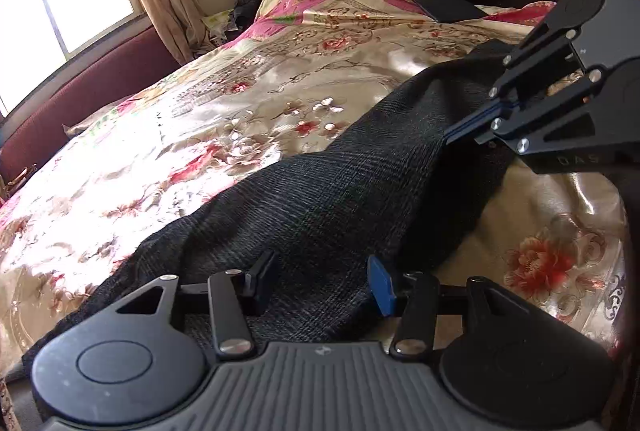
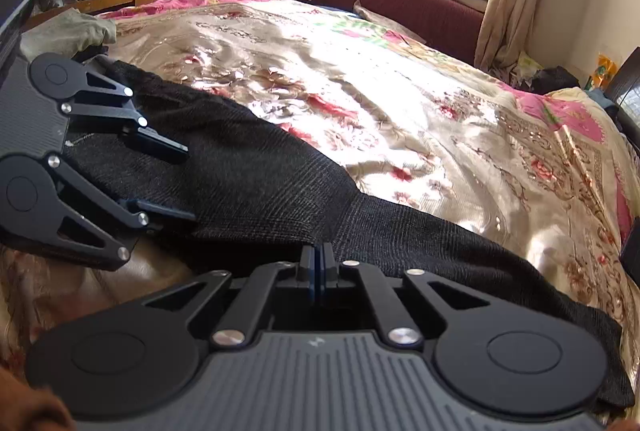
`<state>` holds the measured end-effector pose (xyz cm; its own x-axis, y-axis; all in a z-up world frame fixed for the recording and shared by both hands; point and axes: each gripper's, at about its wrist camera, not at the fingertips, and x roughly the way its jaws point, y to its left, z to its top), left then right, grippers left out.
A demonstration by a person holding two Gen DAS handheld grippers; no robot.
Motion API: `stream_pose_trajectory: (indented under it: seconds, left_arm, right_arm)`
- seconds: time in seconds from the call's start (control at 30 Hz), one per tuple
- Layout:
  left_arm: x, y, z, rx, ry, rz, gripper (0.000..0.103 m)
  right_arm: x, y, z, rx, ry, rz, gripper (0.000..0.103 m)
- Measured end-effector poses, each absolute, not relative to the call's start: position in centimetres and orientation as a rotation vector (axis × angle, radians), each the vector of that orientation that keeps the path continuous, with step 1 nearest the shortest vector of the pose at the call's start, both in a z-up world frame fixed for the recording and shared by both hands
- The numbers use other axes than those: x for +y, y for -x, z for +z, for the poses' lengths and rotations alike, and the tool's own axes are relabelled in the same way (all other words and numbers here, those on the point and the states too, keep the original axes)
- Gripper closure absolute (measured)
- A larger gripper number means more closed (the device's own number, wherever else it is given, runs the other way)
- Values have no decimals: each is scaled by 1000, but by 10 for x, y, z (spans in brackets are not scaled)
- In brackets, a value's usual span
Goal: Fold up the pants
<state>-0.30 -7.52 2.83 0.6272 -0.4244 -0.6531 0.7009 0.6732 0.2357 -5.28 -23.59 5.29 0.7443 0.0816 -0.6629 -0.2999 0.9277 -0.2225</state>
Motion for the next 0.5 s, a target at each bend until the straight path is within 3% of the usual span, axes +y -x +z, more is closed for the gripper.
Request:
stream_pose_trajectory:
  seconds: [0.27, 0.5]
  left_arm:
    - [-117, 22, 17, 518, -600, -749, 39]
    - [-140, 11, 3, 515, -667, -739, 39]
  right_arm:
    - [-242, 52, 27, 844, 221, 186, 103]
    - [-300, 56, 35, 846, -175, 72, 88]
